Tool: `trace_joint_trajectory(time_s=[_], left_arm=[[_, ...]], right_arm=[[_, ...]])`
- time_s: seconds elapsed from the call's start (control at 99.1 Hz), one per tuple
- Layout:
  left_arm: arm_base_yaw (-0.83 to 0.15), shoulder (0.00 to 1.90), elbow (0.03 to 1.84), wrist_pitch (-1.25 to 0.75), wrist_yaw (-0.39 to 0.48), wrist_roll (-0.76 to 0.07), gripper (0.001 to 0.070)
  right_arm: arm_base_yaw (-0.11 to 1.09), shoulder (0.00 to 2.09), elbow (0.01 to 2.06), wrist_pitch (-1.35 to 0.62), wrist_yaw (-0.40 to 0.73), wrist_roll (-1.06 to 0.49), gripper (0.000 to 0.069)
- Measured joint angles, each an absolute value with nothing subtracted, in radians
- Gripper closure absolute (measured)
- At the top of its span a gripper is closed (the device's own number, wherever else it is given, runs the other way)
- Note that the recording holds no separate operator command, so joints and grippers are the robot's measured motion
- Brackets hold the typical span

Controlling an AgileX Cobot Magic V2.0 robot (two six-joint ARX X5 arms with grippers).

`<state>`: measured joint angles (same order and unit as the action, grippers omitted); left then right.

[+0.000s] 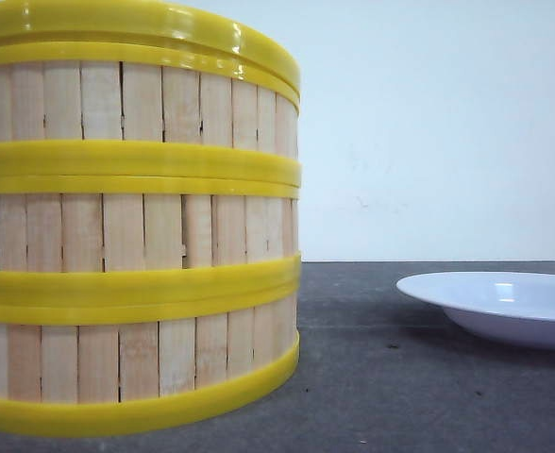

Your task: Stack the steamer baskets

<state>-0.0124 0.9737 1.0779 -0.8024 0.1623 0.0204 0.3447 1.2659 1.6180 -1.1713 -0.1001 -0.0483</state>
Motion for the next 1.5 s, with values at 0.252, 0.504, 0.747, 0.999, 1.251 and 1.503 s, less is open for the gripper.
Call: trace_joint_trajectory(time_s=[0.252, 0.504, 0.747, 0.999, 1.251, 1.503], left_arm=[[-0.015, 0.827, 0.908, -0.778, 0.162, -0.005, 0.0413], [-0.015, 0.767, 0.86, -0.78, 0.162, -0.016, 0.0413], [-0.015, 0.773, 0.86, -0.778, 0.162, -0.016, 0.0413], [-0.015, 0.773, 0.86, -0.778, 0.163, -0.017, 0.0598], [-0.015, 0.773, 0.86, -0.778, 0.162, -0.019, 0.0691], [-0.014, 0.773, 0.86, -0.778, 0.161, -0.019, 0.0691]], right_arm=[[0.104, 1.034, 1.183, -1.027, -0.105, -0.01, 0.0278], [0.026, 0.938, 0.9, -0.944, -0.203, 0.0, 0.0278], [0.039, 0.937, 0.839, -0.895, -0.207, 0.0, 0.0278], [0.041, 0.937, 0.839, -0.881, -0.207, -0.001, 0.051], [0.041, 0.937, 0.839, -0.87, -0.207, 0.001, 0.0679], [0.041, 0.937, 0.839, -0.855, -0.207, 0.005, 0.0682]])
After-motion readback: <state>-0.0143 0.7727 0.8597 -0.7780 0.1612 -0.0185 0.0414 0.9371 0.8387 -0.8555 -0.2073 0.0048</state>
